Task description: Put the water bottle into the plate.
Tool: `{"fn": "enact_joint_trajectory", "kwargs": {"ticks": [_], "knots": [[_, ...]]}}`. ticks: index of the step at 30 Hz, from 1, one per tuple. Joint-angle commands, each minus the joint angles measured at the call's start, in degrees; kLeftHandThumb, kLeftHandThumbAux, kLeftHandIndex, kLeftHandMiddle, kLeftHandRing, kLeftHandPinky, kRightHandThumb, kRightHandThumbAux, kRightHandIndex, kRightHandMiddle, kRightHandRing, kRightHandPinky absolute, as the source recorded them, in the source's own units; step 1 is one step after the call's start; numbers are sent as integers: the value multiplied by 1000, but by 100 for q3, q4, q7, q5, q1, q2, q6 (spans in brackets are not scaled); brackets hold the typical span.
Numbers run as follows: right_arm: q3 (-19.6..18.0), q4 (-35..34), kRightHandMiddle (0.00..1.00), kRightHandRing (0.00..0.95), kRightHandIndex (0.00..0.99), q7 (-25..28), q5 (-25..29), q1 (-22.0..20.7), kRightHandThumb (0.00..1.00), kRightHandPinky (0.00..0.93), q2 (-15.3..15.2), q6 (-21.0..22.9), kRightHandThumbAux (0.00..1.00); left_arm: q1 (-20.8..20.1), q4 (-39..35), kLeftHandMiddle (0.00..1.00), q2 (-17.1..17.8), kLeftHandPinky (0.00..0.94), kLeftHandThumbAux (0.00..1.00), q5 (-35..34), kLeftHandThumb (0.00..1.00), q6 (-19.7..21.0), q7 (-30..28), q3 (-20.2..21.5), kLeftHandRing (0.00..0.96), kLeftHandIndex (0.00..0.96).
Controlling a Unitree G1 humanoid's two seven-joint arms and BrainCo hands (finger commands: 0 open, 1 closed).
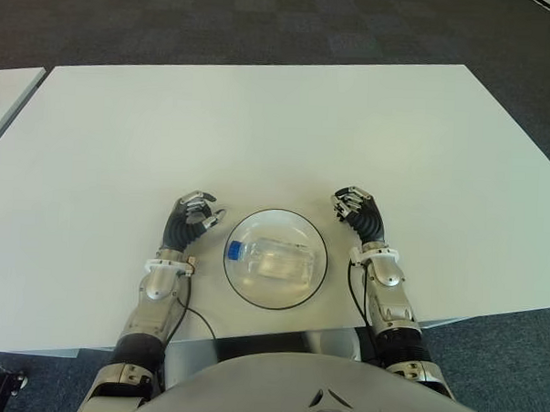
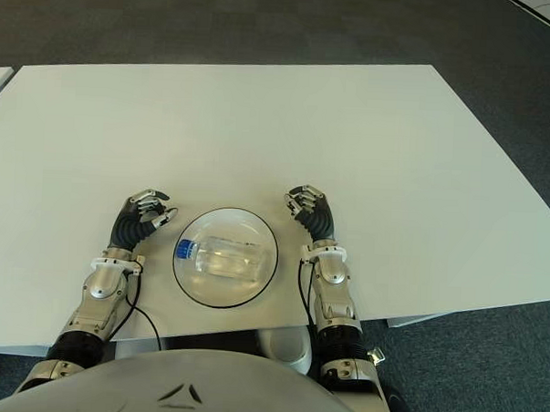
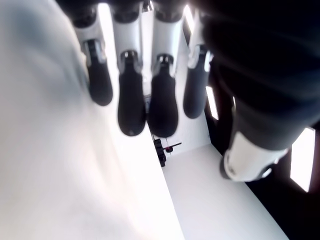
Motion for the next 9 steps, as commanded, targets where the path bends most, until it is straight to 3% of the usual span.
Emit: {"fn": "enact_joint_trajectory", "kwargs": {"ticks": [1, 9], "knots": [[7, 166, 654, 671, 436, -72, -33, -30, 708, 692, 32, 255, 727, 121, 27, 690, -85, 676, 721, -47, 697, 231, 46, 52, 692, 432], [-39, 340, 663, 673, 436, -60, 58, -208, 708, 685, 70, 173, 727, 31, -74, 699, -143, 677, 721, -90, 698, 405, 51, 108, 699, 432]]}}
